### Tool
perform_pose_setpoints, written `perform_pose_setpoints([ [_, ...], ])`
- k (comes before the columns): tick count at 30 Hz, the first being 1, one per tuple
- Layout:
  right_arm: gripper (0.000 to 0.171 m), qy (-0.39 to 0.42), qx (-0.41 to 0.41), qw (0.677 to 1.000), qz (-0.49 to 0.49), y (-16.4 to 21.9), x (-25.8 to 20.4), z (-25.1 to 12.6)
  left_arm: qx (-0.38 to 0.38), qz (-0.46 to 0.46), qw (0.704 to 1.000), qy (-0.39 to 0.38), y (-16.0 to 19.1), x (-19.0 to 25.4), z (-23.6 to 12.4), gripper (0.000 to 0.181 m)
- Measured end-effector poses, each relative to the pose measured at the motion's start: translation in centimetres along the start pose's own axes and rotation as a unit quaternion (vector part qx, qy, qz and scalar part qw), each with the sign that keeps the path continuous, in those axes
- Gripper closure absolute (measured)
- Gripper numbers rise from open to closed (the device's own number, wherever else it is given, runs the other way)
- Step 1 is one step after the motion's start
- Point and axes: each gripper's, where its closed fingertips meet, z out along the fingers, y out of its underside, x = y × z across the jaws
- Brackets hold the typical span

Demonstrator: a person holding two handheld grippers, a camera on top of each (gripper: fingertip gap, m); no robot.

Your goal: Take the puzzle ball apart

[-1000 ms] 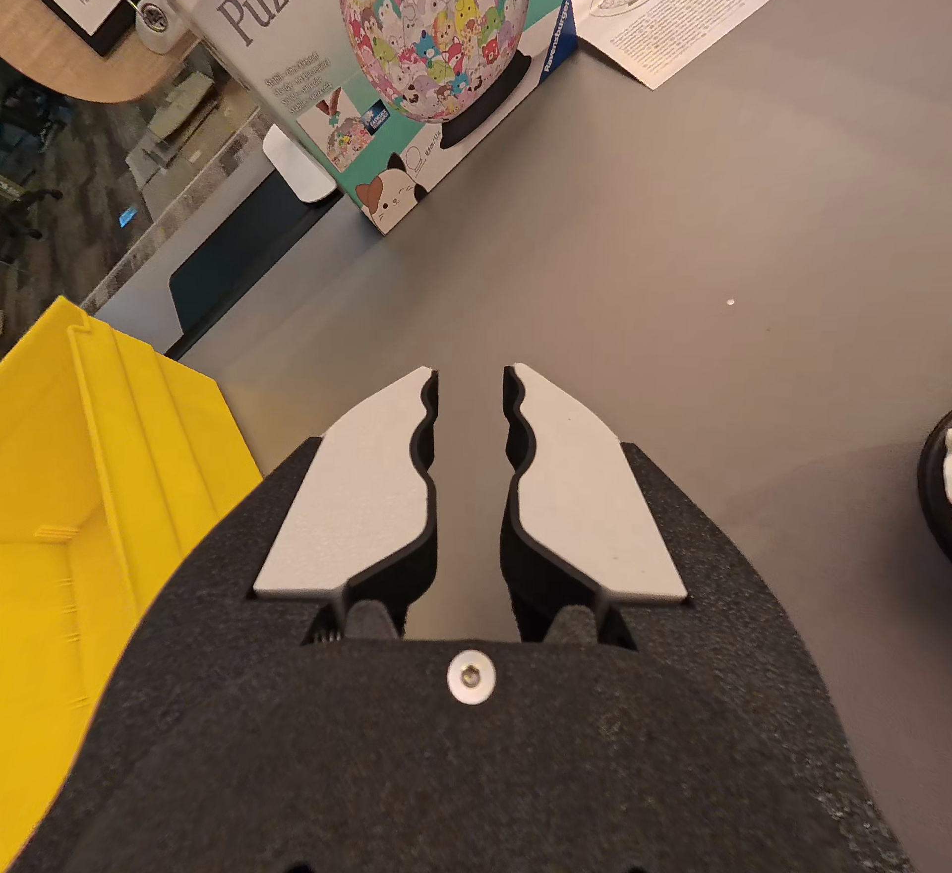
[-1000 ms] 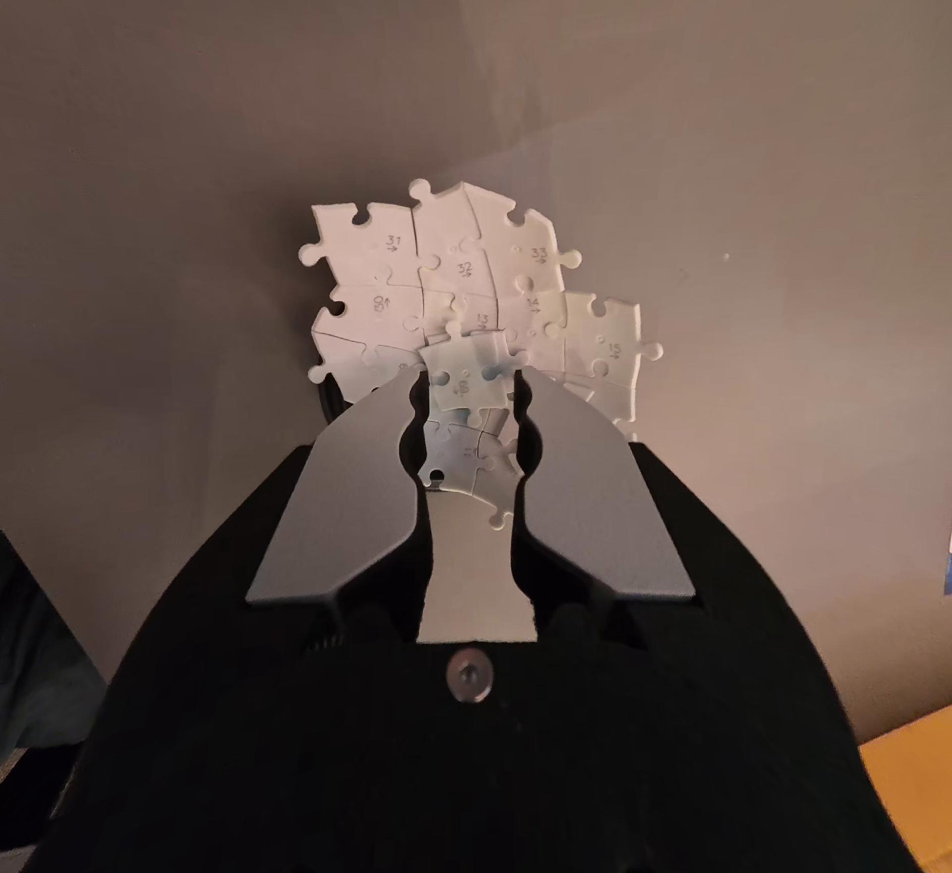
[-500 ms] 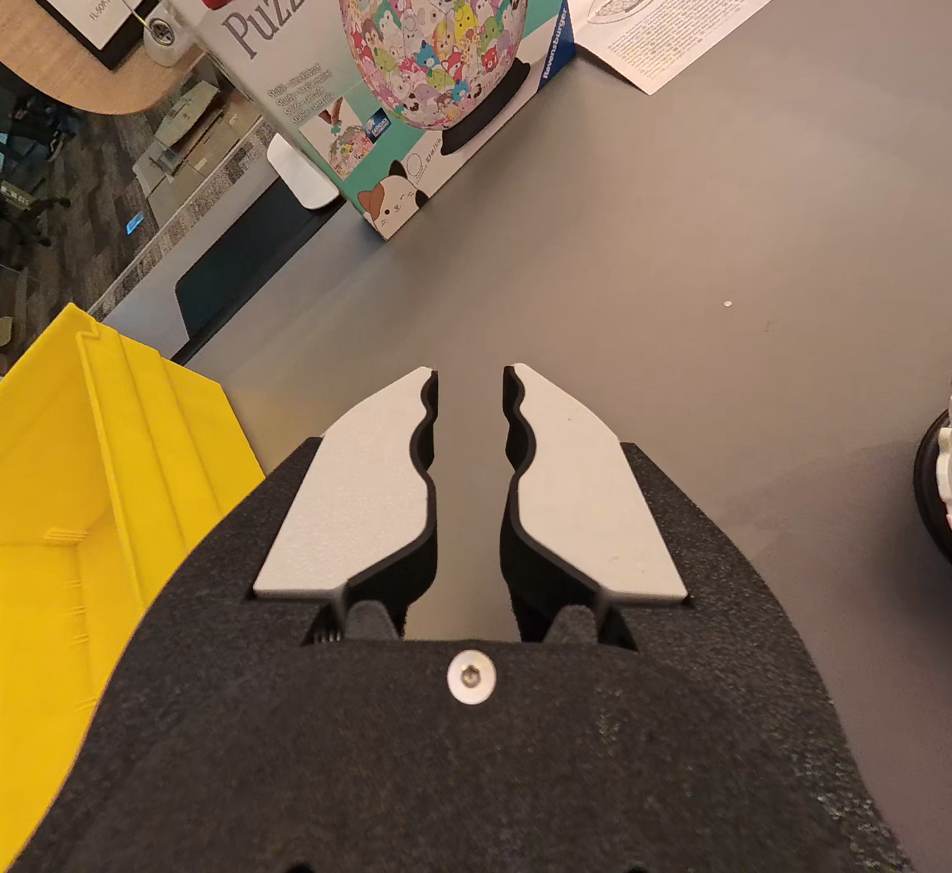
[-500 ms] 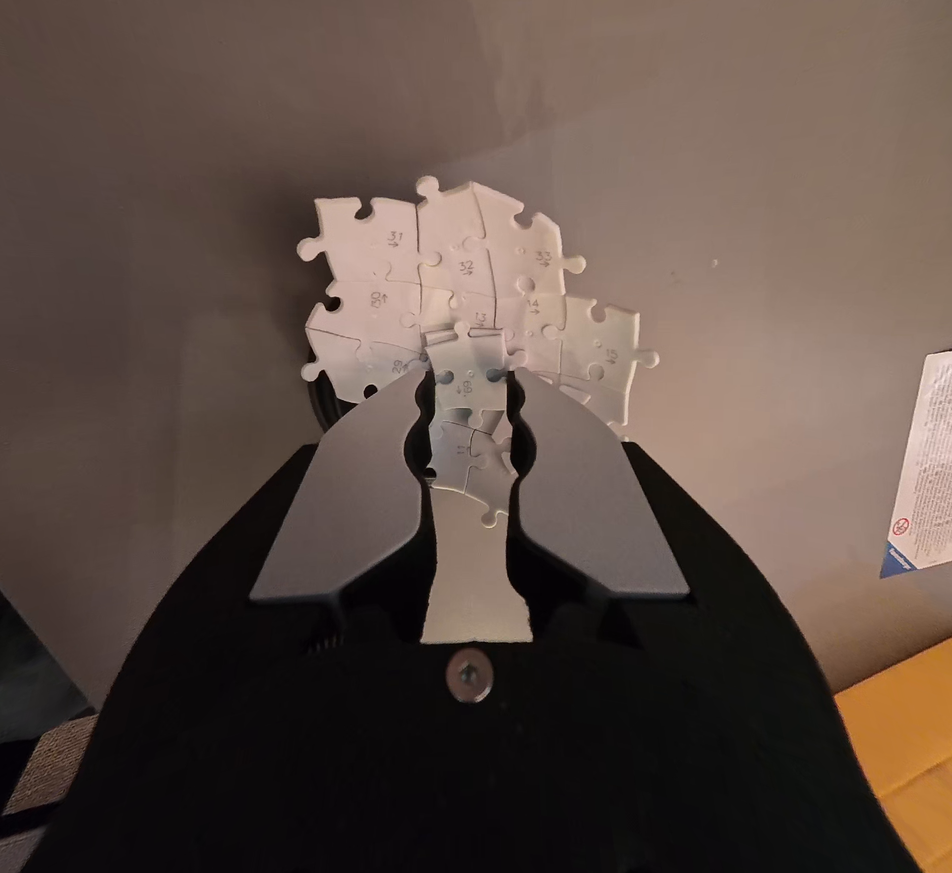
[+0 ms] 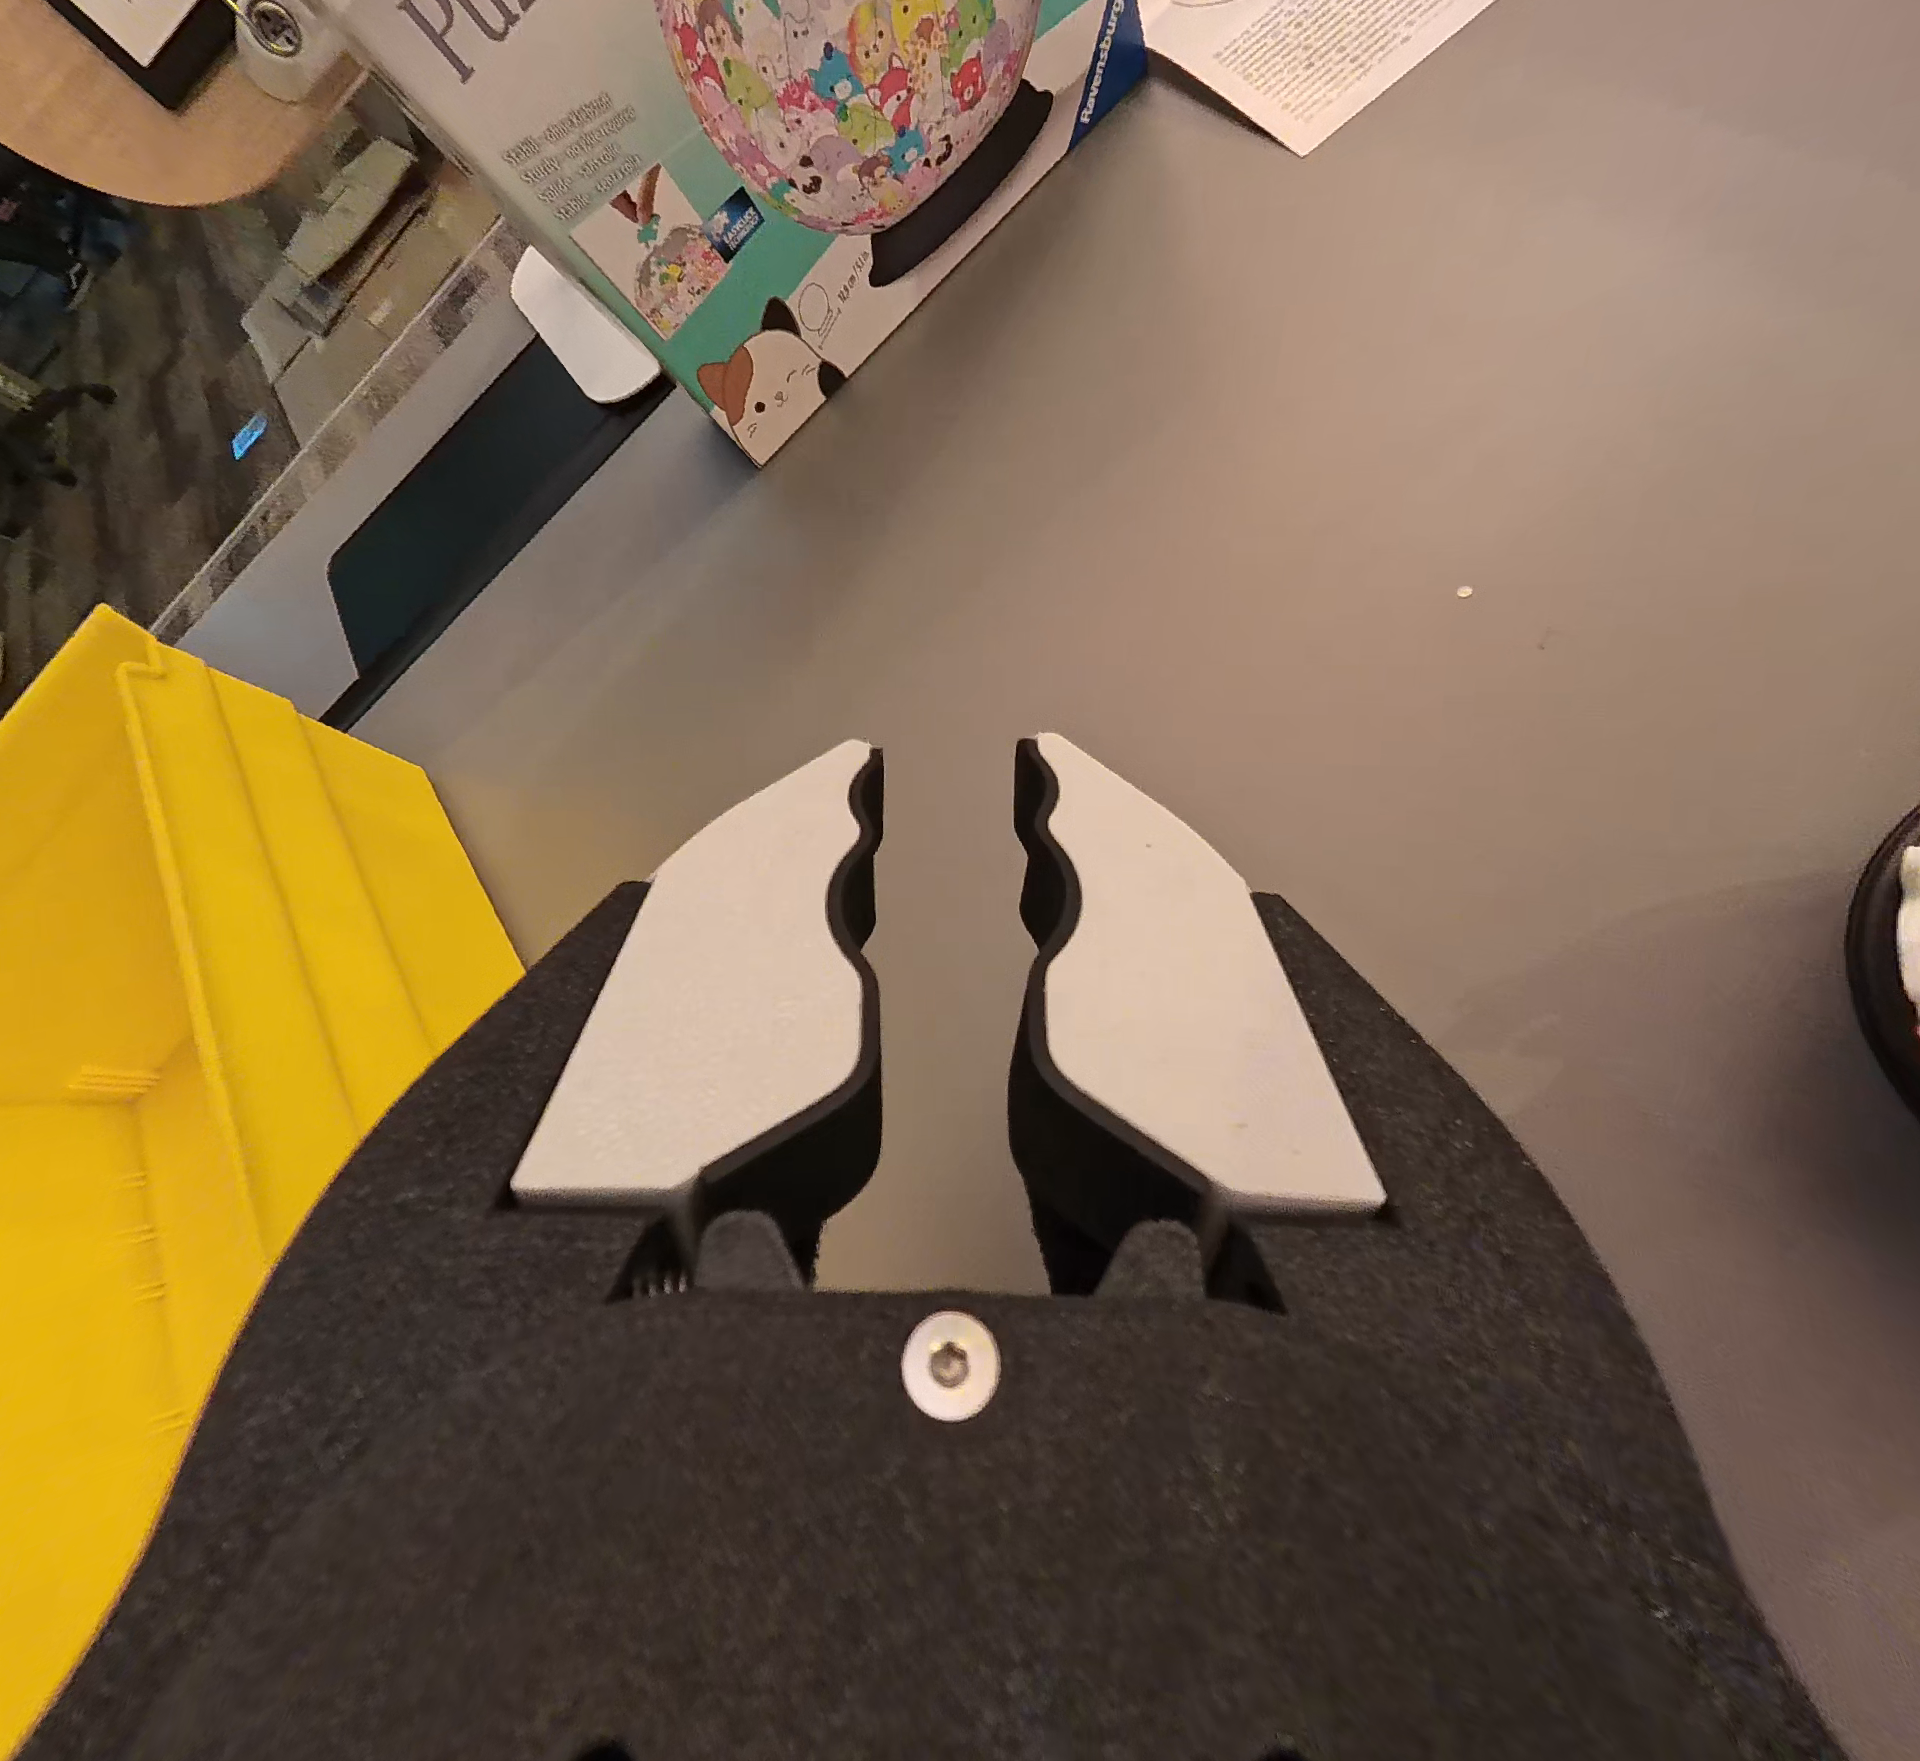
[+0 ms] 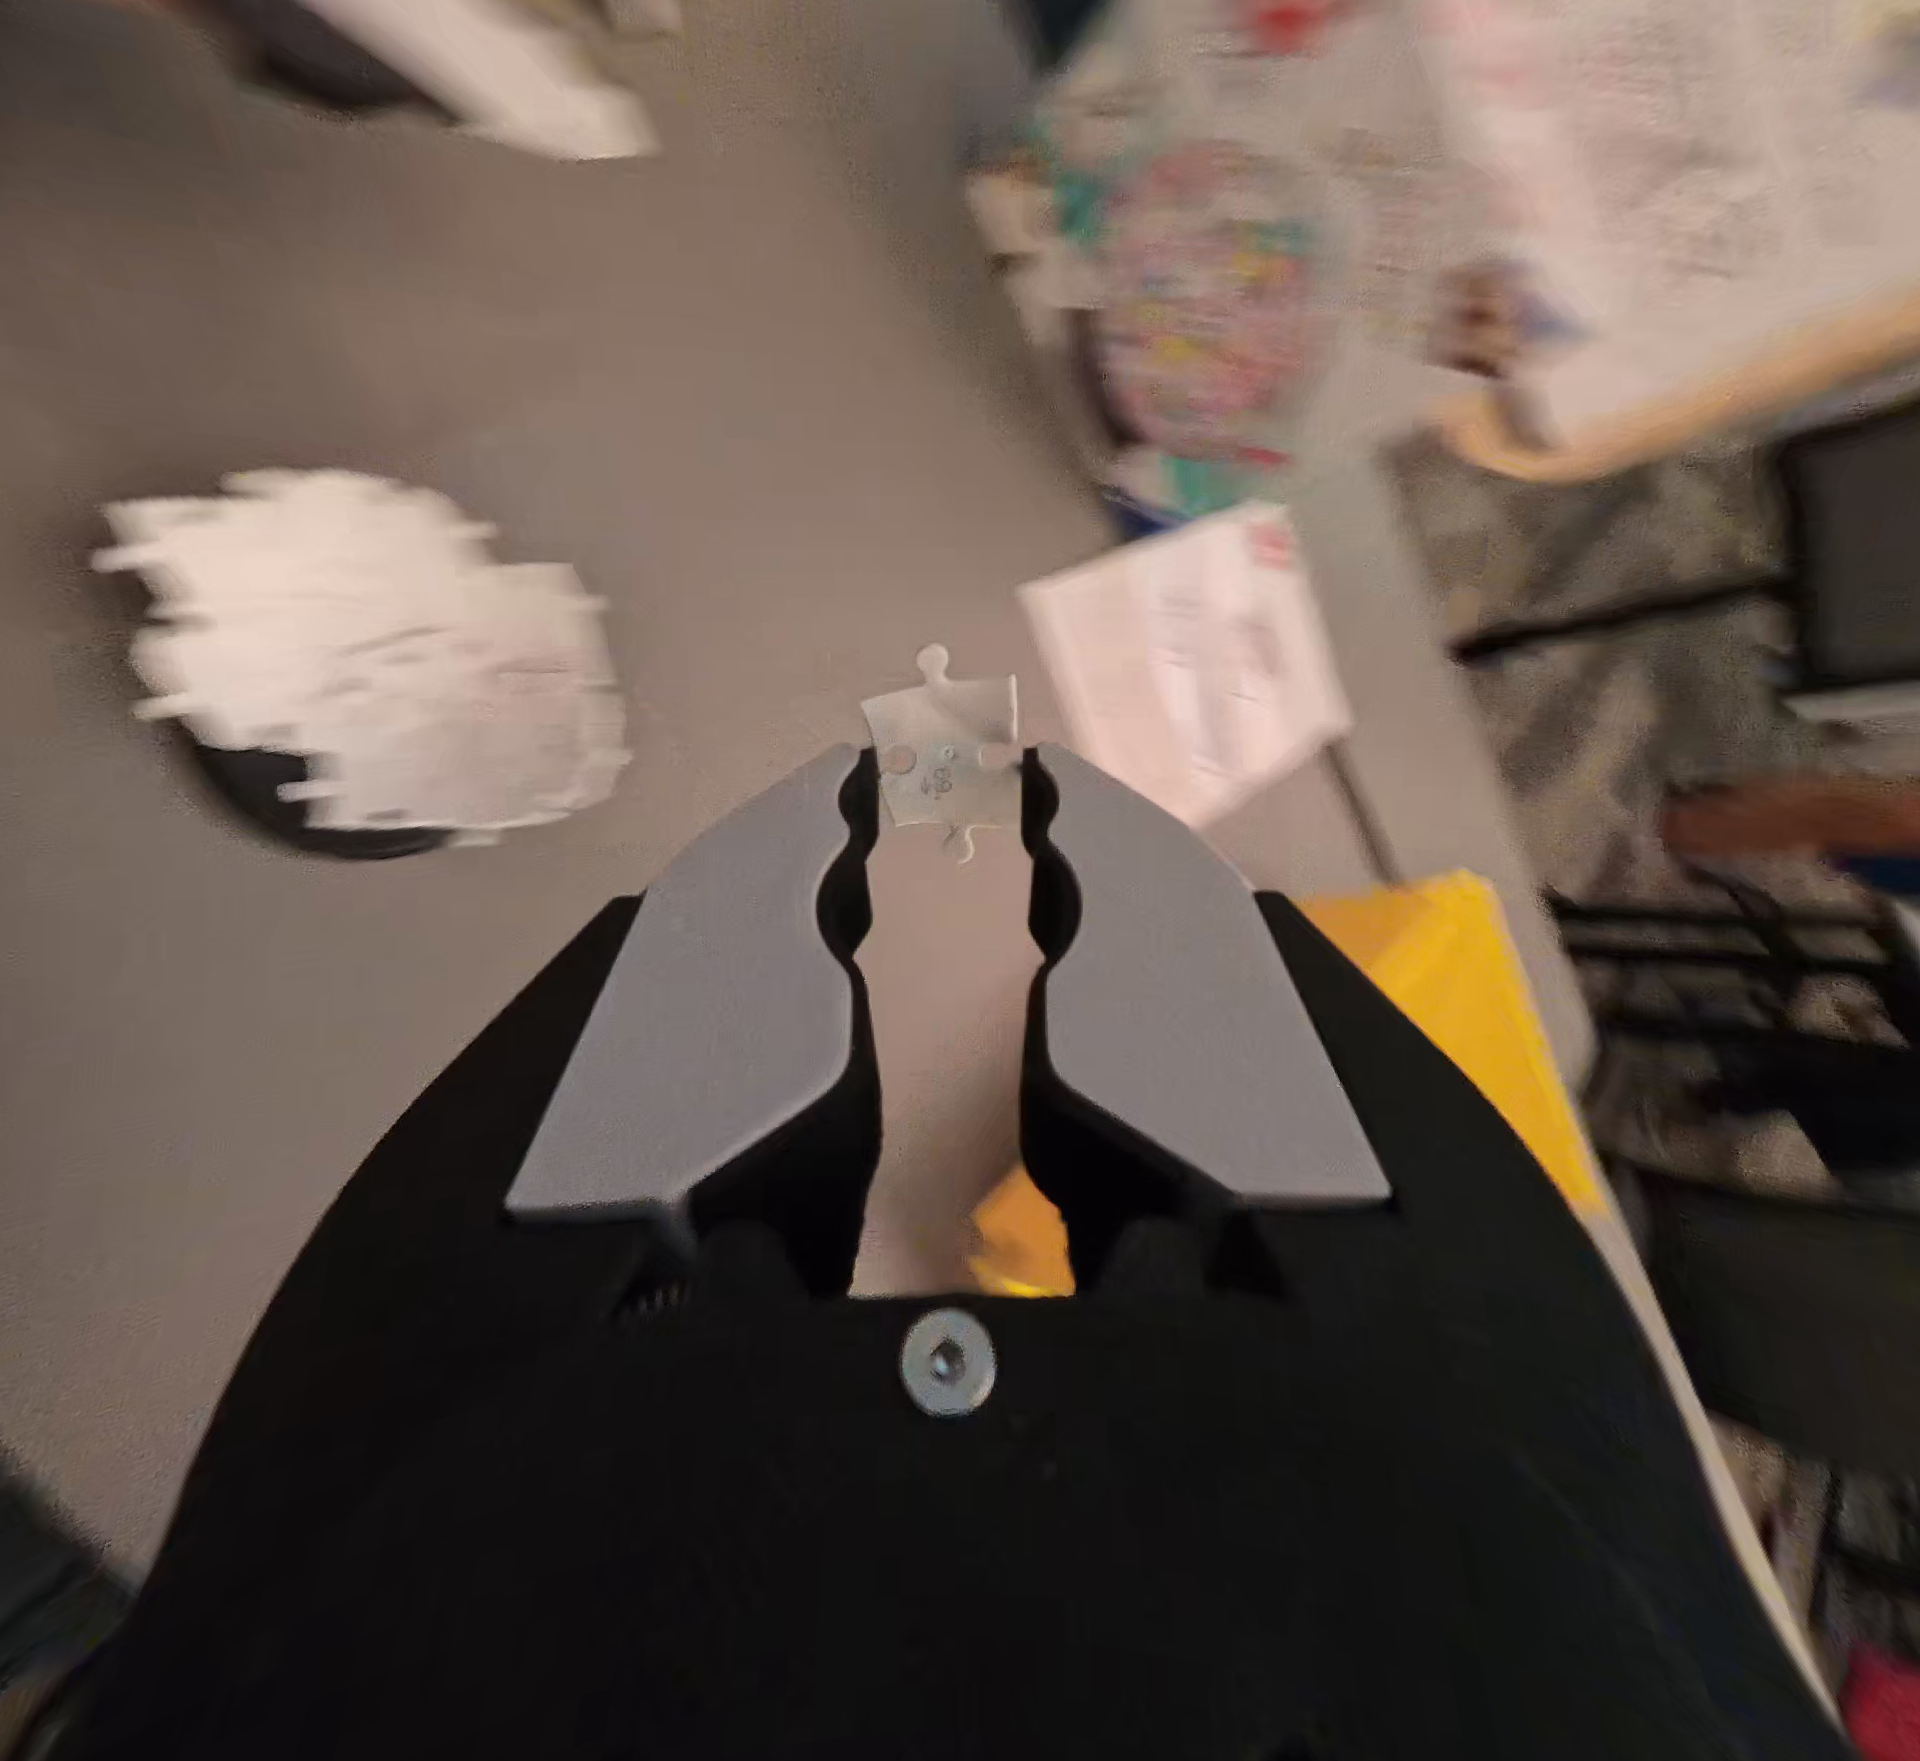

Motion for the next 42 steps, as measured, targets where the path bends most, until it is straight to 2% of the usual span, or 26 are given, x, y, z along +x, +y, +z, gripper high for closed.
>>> perform_pose_setpoints([
  [1, 0.144, 0.05, 0.001, 0.998, 0.03, 1.0, 4.2, -1.4, -0.001, 0.0, 1.0, -0.001, 0.0, 0.0, 0.0, 0.158],
  [3, 0.144, 0.11, -0.035, 0.987, 0.113, 5.7, 11.5, -2.9, -0.002, -0.002, 1.0, 0.001, 0.1, -0.1, 0.0, 0.158],
  [7, 0.144, 0.106, -0.143, 0.949, 0.26, 18.4, 17.8, -0.8, 0.001, -0.005, 1.0, -0.001, -0.1, -0.1, 0.0, 0.158],
  [9, 0.144, 0.092, -0.195, 0.929, 0.302, 24.1, 17.7, 1.2, 0.0, -0.004, 1.0, -0.001, 0.0, 0.0, 0.0, 0.157],
  [11, 0.144, 0.064, -0.205, 0.914, 0.345, 27.4, 16.6, 3.4, -0.003, -0.003, 1.0, -0.001, 0.1, 0.0, 0.2, 0.157],
  [14, 0.144, 0.018, -0.207, 0.892, 0.402, 30.1, 14.4, 6.0, -0.008, 0.0, 1.0, -0.008, 0.3, 0.0, 0.3, 0.157],
  [18, 0.142, 0.015, -0.22, 0.88, 0.42, 32.0, 13.7, 6.9, -0.003, -0.004, 1.0, -0.017, 0.2, -0.2, 0.2, 0.158],
  [23, 0.136, 0.065, -0.187, 0.894, 0.402, 29.2, 15.7, 4.2, -0.007, -0.011, 1.0, -0.027, 0.3, -0.8, 0.1, 0.157],
  [25, 0.135, 0.122, -0.163, 0.909, 0.364, 26.0, 17.0, 2.2, -0.002, -0.011, 0.999, -0.031, 0.2, -0.9, 0.0, 0.158],
  [27, 0.135, 0.15, -0.109, 0.932, 0.311, 20.6, 16.7, 0.7, 0.0, -0.01, 0.999, -0.037, 0.1, -1.1, -0.2, 0.157],
  [29, 0.134, 0.119, -0.064, 0.959, 0.249, 14.8, 13.5, 0.6, 0.002, -0.01, 0.999, -0.04, 0.0, -1.2, -0.3, 0.158],
  [31, 0.132, 0.026, -0.018, 0.982, 0.186, 9.4, 7.9, 1.6, 0.004, -0.013, 0.999, -0.042, 0.0, -1.3, -0.3, 0.158],
  [35, 0.132, -0.124, 0.056, 0.986, 0.098, 2.6, -3.3, 3.4, 0.007, -0.021, 0.999, -0.044, 0.0, -1.7, -0.5, 0.157],
  [37, 0.133, -0.183, 0.072, 0.979, 0.049, 1.0, -8.3, 3.9, 0.009, -0.025, 0.999, -0.042, -0.1, -1.8, -0.5, 0.158],
  [39, 0.132, -0.221, 0.052, 0.974, -0.003, 0.9, -12.1, 4.8, 0.008, -0.025, 0.999, -0.042, 0.0, -1.8, -0.5, 0.157],
  [42, 0.132, -0.245, 0.013, 0.968, -0.054, 1.7, -15.3, 6.3, 0.006, -0.022, 0.999, -0.04, 0.0, -1.7, -0.5, 0.157],
])
